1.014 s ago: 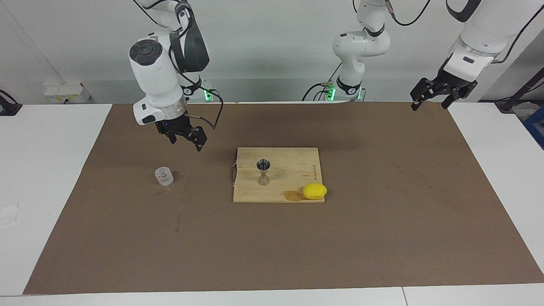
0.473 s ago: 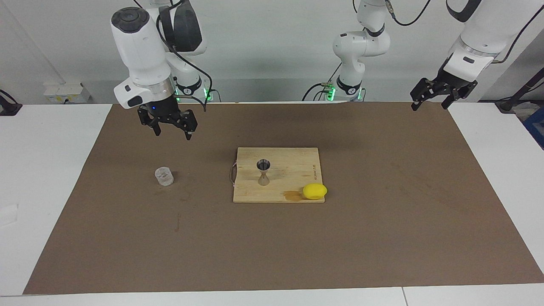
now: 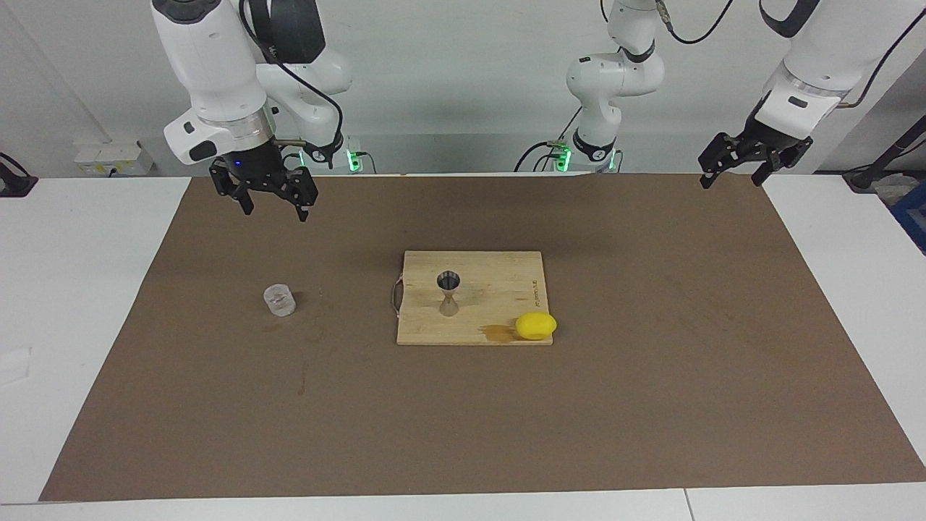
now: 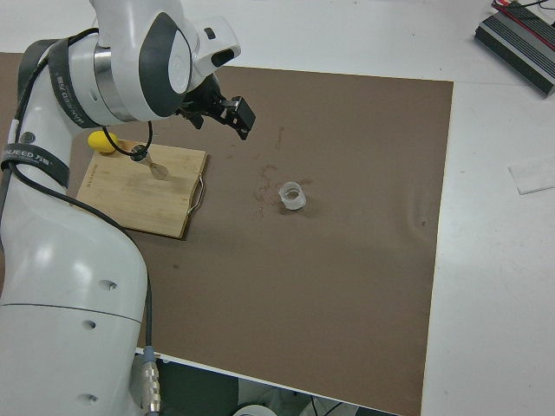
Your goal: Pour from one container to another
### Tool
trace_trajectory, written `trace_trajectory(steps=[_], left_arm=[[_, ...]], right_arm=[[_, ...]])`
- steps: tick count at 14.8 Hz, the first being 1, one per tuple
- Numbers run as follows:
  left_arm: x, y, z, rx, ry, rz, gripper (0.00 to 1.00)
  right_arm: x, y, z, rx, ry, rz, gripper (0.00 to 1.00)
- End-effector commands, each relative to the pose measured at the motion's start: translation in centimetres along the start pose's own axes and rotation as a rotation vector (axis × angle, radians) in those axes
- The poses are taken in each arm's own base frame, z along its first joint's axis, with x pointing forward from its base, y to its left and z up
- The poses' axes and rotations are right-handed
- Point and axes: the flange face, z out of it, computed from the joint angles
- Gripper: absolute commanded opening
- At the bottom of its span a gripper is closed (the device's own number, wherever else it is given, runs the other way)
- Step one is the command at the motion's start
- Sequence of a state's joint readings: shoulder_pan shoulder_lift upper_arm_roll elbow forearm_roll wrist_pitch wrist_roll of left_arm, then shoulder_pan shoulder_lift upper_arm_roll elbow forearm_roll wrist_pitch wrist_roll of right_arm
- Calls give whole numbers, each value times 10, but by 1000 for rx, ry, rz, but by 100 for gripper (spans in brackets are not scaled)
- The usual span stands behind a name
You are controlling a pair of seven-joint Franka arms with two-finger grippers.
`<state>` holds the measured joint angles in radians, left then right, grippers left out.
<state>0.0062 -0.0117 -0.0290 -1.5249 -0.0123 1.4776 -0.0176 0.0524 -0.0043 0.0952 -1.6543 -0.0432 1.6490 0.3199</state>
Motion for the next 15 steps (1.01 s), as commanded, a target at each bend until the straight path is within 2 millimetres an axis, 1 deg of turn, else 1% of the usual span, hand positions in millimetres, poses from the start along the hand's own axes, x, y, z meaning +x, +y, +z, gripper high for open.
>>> trace_trajectory(steps=[1, 5, 7, 15], left_arm=[[-10, -1, -1, 18, -2, 1, 100], [-10, -1, -1, 18, -2, -1, 100], [-10, -1, -1, 18, -2, 1, 100], [-10, -1, -1, 18, -2, -1, 100]], right_arm=[[-3, 8, -2, -3, -7, -11, 100], [-9, 7, 4, -2, -17, -16, 100], [-12, 2, 6, 43, -37, -12, 100], [-11, 6, 6, 46, -32, -39, 100]])
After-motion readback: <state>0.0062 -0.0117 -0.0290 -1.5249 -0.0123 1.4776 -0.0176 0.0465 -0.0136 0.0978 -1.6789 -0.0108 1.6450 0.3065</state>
